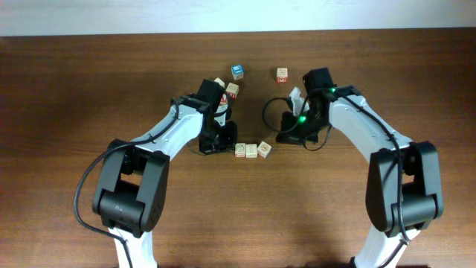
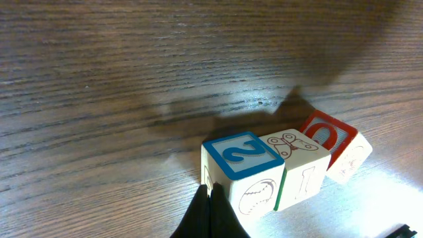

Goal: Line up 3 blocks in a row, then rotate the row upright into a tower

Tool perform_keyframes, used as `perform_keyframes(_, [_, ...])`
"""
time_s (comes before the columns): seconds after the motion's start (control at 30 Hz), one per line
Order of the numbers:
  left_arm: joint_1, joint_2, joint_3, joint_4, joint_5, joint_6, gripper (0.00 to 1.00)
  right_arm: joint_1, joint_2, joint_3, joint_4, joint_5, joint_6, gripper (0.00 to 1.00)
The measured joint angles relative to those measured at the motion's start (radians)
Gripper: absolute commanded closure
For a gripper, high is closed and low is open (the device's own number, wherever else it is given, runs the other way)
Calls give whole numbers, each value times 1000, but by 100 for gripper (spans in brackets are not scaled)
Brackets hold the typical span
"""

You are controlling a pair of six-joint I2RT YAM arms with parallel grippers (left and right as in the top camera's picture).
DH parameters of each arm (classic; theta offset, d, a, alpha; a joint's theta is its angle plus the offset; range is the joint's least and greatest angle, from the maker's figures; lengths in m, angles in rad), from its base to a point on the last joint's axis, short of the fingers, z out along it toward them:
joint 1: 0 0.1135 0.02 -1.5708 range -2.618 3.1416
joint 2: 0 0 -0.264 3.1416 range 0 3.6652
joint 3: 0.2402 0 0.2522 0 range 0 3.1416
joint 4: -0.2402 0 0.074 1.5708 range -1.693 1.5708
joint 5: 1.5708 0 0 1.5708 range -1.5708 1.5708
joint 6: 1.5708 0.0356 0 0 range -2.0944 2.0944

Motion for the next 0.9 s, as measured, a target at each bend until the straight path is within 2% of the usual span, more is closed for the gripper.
perform_keyframes(0.27, [0, 0, 0, 0, 0, 0, 100, 23, 7, -144, 231, 64, 24, 96])
perform_keyframes(0.37, [0, 0, 0, 0, 0, 0, 100, 74, 7, -151, 272, 63, 16, 96])
perform_keyframes(0.57, [0, 0, 0, -3, 0, 0, 100, 90, 8, -151, 253, 70, 16, 96])
perform_keyframes(0.67, [0, 0, 0, -3, 0, 0, 100, 90, 7, -135, 138, 70, 14, 96])
perform_keyframes(0.9, [0, 0, 0, -3, 0, 0, 100, 90, 7, -117, 35, 69, 13, 96])
